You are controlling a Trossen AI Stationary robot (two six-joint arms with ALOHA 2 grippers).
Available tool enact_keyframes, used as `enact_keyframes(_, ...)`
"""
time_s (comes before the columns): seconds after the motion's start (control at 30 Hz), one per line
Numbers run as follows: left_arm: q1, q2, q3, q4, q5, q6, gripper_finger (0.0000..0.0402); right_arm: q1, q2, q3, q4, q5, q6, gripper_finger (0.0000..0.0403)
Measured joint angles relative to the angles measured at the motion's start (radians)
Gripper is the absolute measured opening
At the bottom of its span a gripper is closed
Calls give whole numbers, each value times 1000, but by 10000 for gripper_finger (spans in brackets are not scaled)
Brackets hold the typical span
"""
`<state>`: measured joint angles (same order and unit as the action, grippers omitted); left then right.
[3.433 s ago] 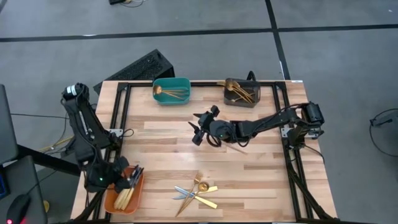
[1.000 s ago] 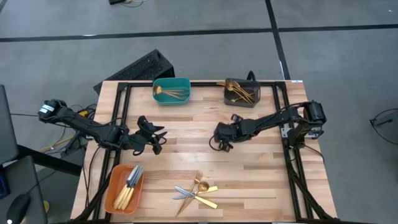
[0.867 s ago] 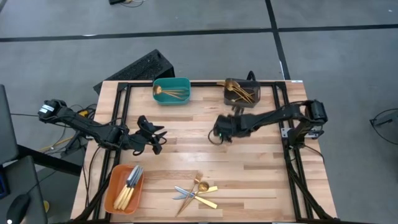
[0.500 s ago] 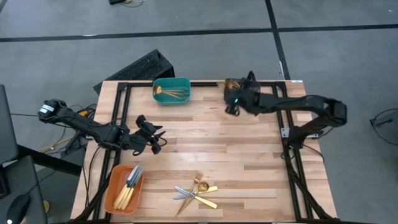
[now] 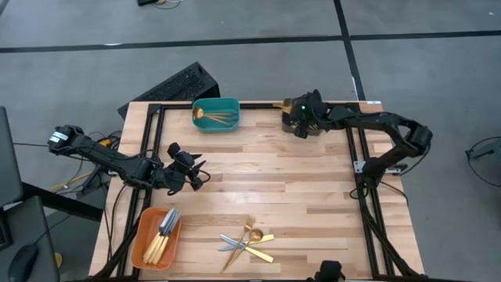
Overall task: Sort silverware by color (type)
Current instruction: Put the gold fork into the black bin
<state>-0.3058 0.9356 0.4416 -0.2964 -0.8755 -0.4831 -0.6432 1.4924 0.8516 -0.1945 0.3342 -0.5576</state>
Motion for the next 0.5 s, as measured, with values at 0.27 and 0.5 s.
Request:
enact_keyframes(0.27,0,0,0,-39,5,-53,116,-6,78,0,7,57,34,131)
enact_keyframes(0.5,0,0,0,-45,6,-63,116,80,34,0,8,213,213,160)
